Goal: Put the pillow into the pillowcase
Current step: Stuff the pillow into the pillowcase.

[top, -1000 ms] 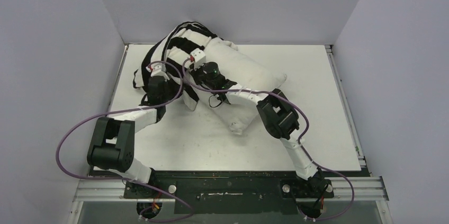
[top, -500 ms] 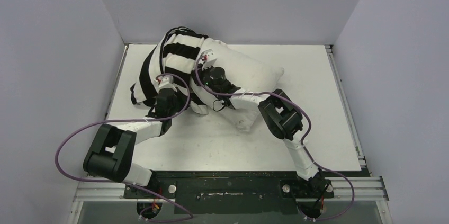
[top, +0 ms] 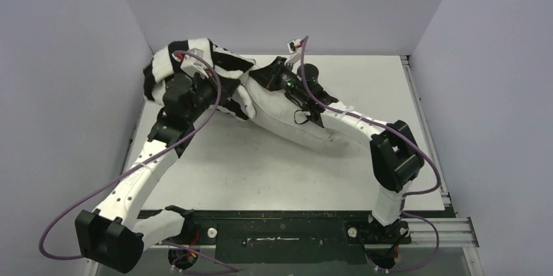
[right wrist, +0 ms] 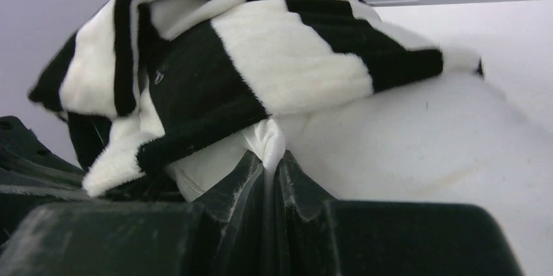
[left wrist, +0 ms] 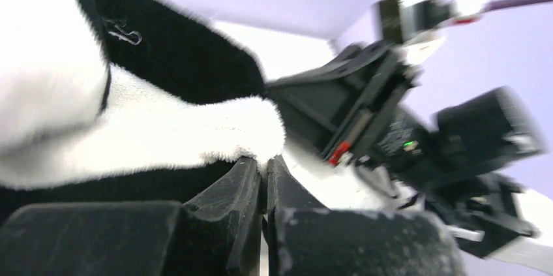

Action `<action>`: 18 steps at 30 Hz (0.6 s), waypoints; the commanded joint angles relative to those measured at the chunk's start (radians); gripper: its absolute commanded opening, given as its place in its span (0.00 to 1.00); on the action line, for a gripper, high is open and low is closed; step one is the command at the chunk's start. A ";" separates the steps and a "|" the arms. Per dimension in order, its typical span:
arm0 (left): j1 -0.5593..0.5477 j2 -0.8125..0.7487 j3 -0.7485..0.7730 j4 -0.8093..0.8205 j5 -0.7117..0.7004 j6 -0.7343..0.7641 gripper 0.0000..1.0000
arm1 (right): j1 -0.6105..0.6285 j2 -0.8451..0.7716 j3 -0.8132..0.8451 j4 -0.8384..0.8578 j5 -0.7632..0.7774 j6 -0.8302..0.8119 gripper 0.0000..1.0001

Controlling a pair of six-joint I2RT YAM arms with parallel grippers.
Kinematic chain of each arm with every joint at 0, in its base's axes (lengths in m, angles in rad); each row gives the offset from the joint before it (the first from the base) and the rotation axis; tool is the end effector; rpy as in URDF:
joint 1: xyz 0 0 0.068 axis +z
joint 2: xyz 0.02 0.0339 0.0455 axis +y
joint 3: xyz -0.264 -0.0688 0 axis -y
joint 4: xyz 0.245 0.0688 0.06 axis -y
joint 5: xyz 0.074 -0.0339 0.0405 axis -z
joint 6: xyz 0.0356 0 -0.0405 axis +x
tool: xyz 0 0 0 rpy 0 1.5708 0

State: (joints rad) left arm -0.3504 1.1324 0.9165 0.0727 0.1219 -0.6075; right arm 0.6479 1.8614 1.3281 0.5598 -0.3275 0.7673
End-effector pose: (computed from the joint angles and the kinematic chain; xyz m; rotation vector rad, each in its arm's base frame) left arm 0.2505 -0.0962 0.3431 -0.1348 1.7767 -0.8066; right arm 0.3477 0.2776 0.2964 -0.1856 1.7060 1.3417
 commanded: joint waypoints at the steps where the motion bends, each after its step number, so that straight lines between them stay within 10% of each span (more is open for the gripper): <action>1: -0.026 -0.096 0.224 0.026 0.205 -0.079 0.00 | 0.045 -0.204 -0.002 0.035 -0.151 0.307 0.00; 6: -0.033 -0.039 0.197 0.110 0.307 -0.192 0.00 | 0.011 -0.206 -0.017 0.055 -0.173 0.416 0.02; 13: 0.041 0.147 0.239 0.102 0.374 -0.142 0.02 | -0.072 -0.068 0.038 -0.117 -0.207 0.228 0.45; 18: 0.132 0.255 0.365 -0.075 0.423 0.040 0.45 | -0.176 -0.127 -0.008 -0.228 -0.253 0.114 0.65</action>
State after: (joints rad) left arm -0.2722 1.3647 1.1362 0.1032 0.4541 -0.7139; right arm 0.5449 1.8240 1.3151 0.3420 -0.5247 0.9836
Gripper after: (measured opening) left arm 0.362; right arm 0.621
